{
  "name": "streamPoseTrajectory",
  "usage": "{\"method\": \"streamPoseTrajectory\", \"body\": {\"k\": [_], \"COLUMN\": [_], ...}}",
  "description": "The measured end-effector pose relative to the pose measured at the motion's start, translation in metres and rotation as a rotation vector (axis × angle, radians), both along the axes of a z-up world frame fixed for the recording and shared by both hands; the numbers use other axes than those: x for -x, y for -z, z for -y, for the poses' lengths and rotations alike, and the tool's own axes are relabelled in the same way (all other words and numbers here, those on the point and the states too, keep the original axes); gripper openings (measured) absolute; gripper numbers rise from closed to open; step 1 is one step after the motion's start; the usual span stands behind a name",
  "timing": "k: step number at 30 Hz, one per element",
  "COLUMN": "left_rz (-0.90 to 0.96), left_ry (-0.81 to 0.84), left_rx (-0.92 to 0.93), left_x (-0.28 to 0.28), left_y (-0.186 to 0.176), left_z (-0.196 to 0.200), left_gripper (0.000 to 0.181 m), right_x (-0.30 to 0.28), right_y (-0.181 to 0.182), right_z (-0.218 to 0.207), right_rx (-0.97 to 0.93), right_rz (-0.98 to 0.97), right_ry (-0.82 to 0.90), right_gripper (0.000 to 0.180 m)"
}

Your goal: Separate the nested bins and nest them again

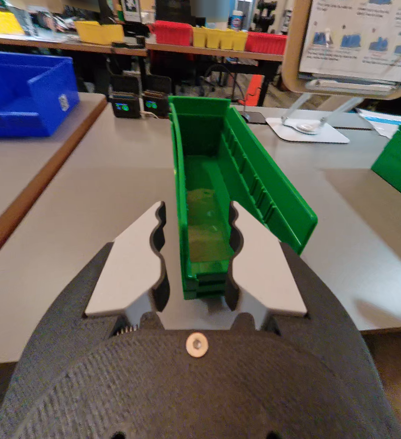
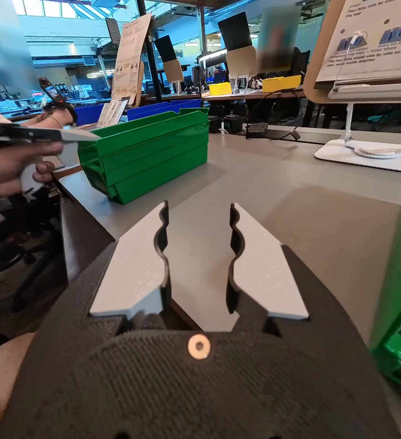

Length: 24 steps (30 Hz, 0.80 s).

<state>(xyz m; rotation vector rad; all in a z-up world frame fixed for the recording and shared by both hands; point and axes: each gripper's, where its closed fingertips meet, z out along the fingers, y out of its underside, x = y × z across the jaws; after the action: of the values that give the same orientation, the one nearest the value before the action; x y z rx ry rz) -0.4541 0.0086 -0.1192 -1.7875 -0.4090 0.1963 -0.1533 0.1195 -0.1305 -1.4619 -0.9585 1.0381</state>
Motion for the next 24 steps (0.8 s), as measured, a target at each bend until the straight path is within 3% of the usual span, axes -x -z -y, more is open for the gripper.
{"method": "streamPoseTrajectory", "body": {"k": [3, 4, 5, 14, 20, 24], "left_rz": [-0.052, -0.097, -0.141, -0.179, 0.120, 0.179], "left_ry": [-0.026, -0.073, -0.072, -0.060, -0.062, -0.093], "left_rx": [-0.005, 0.005, 0.015, -0.117, -0.263, -0.329], "left_x": [0.001, 0.008, 0.009, 0.001, 0.007, 0.009], "left_y": [0.006, 0.006, 0.006, -0.014, -0.010, -0.012], "left_z": [-0.004, -0.001, -0.001, -0.005, 0.000, 0.002], "left_gripper": [0.023, 0.005, 0.000, 0.000, 0.000, 0.000], "right_x": [-0.001, -0.001, -0.001, -0.004, -0.003, -0.003], "right_y": [0.003, 0.004, 0.005, 0.009, 0.011, 0.012], "right_z": [-0.003, -0.003, -0.004, -0.004, -0.004, -0.004], "right_rx": [0.016, 0.017, 0.014, -0.016, -0.015, -0.020], "right_rz": [0.007, 0.013, 0.016, 0.049, 0.055, 0.061], "right_ry": [0.002, 0.003, 0.004, 0.011, 0.013, 0.015], "right_gripper": [0.050, 0.049, 0.049, 0.043, 0.042, 0.041]}}
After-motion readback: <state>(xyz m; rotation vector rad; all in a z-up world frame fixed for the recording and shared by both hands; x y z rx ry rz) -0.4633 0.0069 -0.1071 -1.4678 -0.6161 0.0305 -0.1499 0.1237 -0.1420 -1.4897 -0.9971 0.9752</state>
